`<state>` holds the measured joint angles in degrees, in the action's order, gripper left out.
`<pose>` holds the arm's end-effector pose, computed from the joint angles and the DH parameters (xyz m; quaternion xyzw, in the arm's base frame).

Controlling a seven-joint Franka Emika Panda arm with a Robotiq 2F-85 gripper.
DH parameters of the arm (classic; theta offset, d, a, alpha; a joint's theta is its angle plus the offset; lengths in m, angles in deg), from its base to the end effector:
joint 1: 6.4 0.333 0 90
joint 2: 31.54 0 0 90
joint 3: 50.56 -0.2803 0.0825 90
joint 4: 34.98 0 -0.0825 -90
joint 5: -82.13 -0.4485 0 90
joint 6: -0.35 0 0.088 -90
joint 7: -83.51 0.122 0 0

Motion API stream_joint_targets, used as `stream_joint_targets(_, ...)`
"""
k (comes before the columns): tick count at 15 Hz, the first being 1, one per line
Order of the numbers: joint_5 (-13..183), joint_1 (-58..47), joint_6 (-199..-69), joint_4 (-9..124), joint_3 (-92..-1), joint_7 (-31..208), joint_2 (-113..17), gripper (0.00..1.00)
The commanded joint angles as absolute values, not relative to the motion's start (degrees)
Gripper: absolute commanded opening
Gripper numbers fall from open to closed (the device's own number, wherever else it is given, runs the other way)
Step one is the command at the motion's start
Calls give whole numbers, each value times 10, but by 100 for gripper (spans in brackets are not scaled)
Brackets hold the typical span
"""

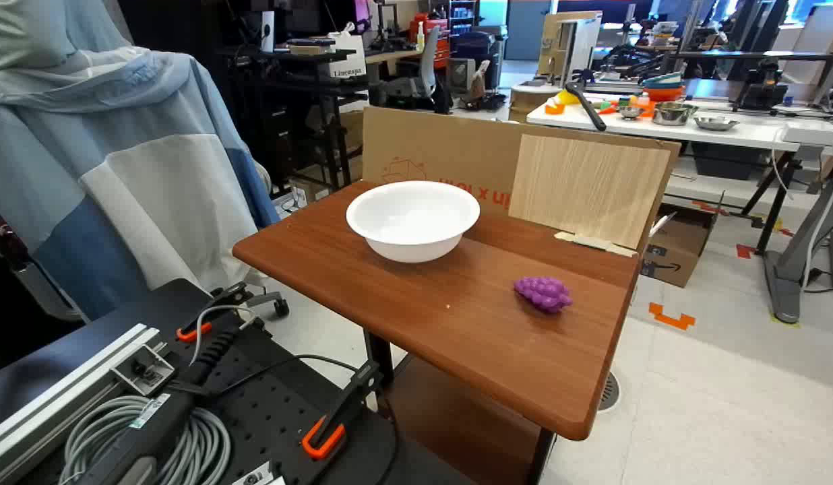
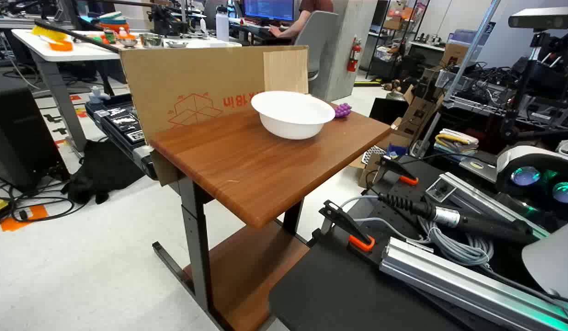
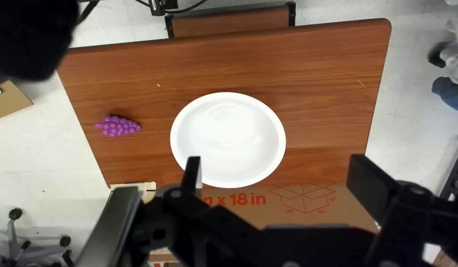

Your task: Place the grapes inside the white basin

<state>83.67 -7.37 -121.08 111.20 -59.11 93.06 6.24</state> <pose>0.4557 0.0546 0.4400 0.9920 -0.0217 0.1171 0.0422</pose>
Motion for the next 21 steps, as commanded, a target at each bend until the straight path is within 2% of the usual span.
stream_joint_targets(1, 842, -66, -1210, 1111, -584, 935, 61, 100)
stream_joint_targets(12, 851, -94, -1209, 1076, -576, 967, 33, 100)
stream_joint_targets(21, 826, -216, -1217, 930, -411, 973, -146, 100)
